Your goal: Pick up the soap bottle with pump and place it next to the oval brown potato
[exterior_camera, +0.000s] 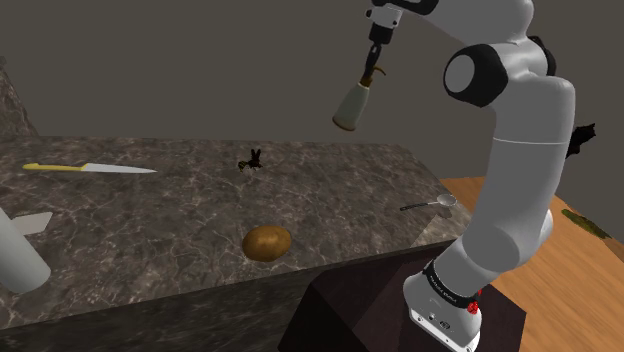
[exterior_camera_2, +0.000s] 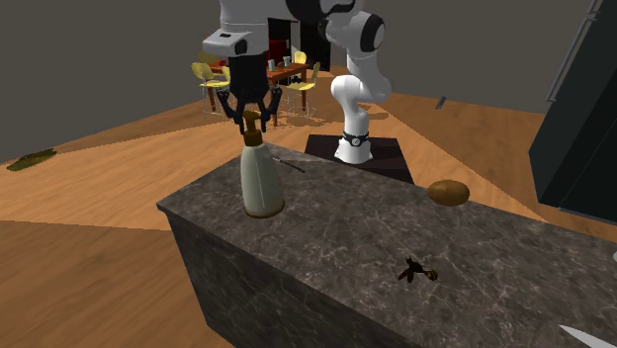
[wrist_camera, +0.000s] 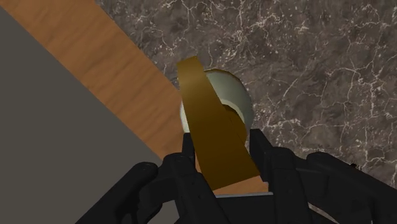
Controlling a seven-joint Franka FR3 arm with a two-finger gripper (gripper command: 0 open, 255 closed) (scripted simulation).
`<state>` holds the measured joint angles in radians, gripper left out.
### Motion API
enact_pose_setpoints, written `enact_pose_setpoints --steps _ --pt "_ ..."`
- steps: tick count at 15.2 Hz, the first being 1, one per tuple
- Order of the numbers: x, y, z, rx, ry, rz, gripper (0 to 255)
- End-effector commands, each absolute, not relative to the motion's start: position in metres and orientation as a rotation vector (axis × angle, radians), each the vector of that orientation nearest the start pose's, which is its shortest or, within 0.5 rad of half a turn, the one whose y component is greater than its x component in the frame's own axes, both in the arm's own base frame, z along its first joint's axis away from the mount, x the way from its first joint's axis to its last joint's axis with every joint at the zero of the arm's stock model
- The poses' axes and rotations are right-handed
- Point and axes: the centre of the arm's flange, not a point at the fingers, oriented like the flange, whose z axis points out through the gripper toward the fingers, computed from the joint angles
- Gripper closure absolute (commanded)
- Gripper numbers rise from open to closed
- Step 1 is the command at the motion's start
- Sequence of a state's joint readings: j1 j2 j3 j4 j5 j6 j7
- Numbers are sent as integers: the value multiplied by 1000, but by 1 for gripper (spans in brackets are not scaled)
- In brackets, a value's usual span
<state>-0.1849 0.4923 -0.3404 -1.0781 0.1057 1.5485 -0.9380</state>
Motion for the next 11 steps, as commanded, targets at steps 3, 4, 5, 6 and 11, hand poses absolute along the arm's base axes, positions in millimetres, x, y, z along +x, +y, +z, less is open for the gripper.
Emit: enact_pose_setpoints --steps 3,4,5,6,11 --pt "628 -280 581 -3101 -715 52 255" --pt "628 -280 583 -3101 -715 52 255" --pt "621 -269 587 -3101 -715 52 255" --pt "614 -258 591 -3101 -715 52 255" --pt "580 -205 609 -3101 -715 52 255"
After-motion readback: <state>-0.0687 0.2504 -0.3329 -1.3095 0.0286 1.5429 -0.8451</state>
